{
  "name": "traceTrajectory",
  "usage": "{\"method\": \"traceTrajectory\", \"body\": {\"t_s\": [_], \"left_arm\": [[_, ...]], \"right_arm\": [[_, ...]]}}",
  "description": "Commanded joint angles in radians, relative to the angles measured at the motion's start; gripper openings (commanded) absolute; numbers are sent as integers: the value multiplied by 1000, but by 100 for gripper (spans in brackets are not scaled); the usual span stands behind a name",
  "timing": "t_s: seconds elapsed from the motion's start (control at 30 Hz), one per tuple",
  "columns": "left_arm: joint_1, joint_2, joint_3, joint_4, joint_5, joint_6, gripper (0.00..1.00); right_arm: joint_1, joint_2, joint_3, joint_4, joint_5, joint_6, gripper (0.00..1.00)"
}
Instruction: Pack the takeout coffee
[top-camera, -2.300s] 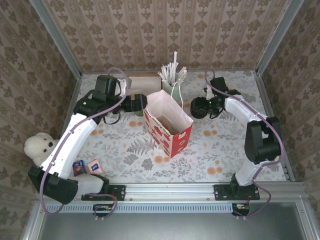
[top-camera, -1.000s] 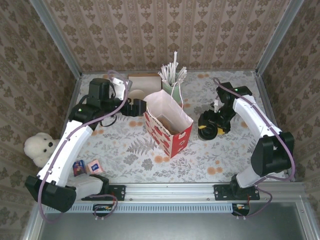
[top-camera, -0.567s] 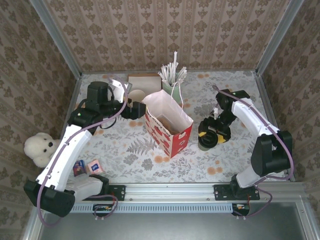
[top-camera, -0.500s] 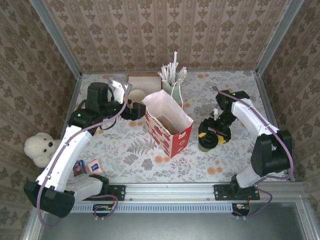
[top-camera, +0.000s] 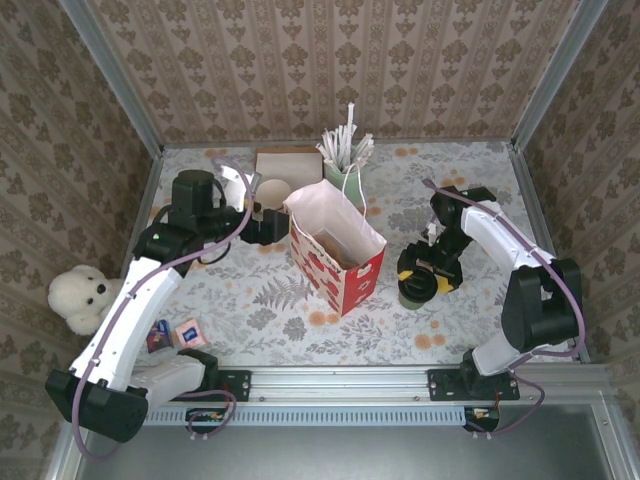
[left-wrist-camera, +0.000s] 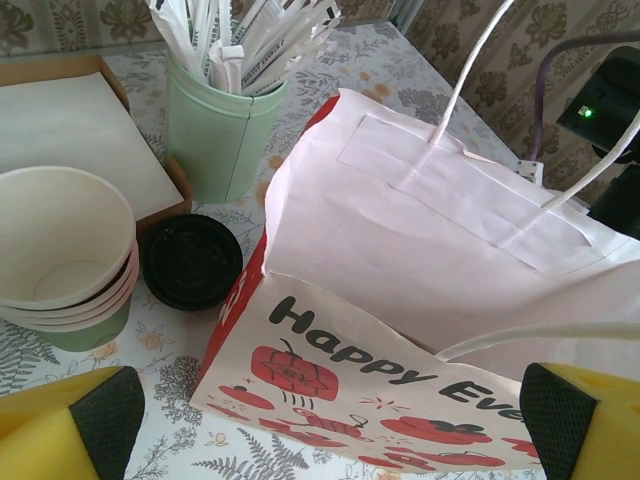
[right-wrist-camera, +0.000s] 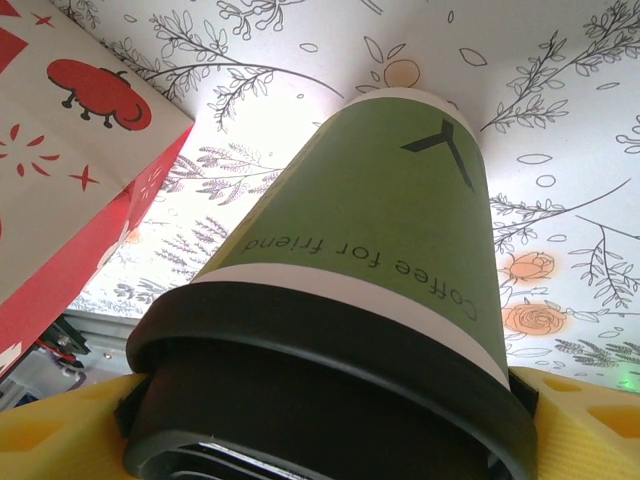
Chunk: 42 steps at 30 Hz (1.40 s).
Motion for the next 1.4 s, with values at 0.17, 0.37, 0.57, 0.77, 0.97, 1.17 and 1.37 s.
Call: {"method": "traceTrajectory", "body": {"t_s": [0.17,0.37,0.57,0.77,0.97,1.17,1.37], "left_arm": [[8,-10,-11,31,5,13,100],[9,-11,3,24,-1,20,100],[12,-19,-15,16,-50,24,100],[14,-16,-17,-1,-92,31,100],[14,-12,-26,-5,-101,33,100],[14,-24,-44,-5,-112,35,100],[13,-21,-47,-2,-112,38,100]], "right_arm": [[4,-19,-12,44,60,20,95],[39,-69,1,70,130,42,100],[131,-162,11,65,303,113,100],[219,-210,5,52,402,242,100],[244,-201,10,66,323,277,100],[263,-125,39,-26,348,270,100],[284,-88,64,-46,351,265,100]]}}
